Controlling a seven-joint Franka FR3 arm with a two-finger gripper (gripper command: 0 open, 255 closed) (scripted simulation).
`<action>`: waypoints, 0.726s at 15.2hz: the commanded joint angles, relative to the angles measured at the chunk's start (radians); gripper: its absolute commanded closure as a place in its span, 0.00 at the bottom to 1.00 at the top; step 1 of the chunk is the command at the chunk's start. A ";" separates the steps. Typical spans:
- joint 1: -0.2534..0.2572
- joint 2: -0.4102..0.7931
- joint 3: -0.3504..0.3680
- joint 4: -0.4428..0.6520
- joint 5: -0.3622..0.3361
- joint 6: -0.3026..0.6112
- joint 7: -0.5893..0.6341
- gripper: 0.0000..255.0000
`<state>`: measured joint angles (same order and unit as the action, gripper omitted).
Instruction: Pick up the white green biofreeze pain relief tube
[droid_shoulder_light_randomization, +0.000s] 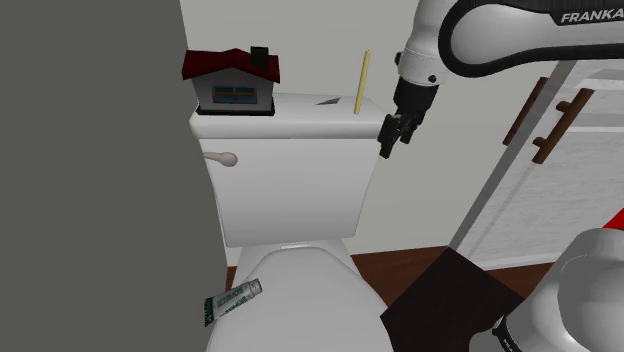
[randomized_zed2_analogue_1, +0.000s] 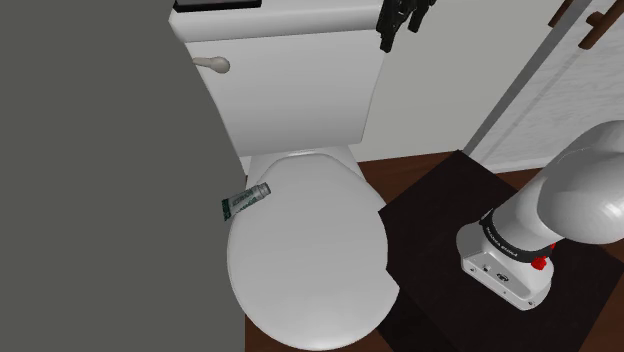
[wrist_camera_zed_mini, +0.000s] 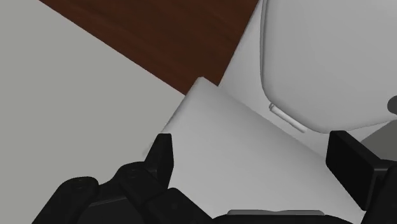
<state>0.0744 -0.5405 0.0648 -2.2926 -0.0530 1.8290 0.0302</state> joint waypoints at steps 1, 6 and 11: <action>0.015 0.069 0.008 0.016 -0.003 0.048 -0.030 0.00; 0.056 0.222 0.042 0.058 -0.010 0.141 -0.083 0.00; 0.092 0.376 0.080 0.115 -0.029 0.218 -0.129 0.00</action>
<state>0.1598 -0.2016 0.1376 -2.1957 -0.0767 2.0313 -0.0881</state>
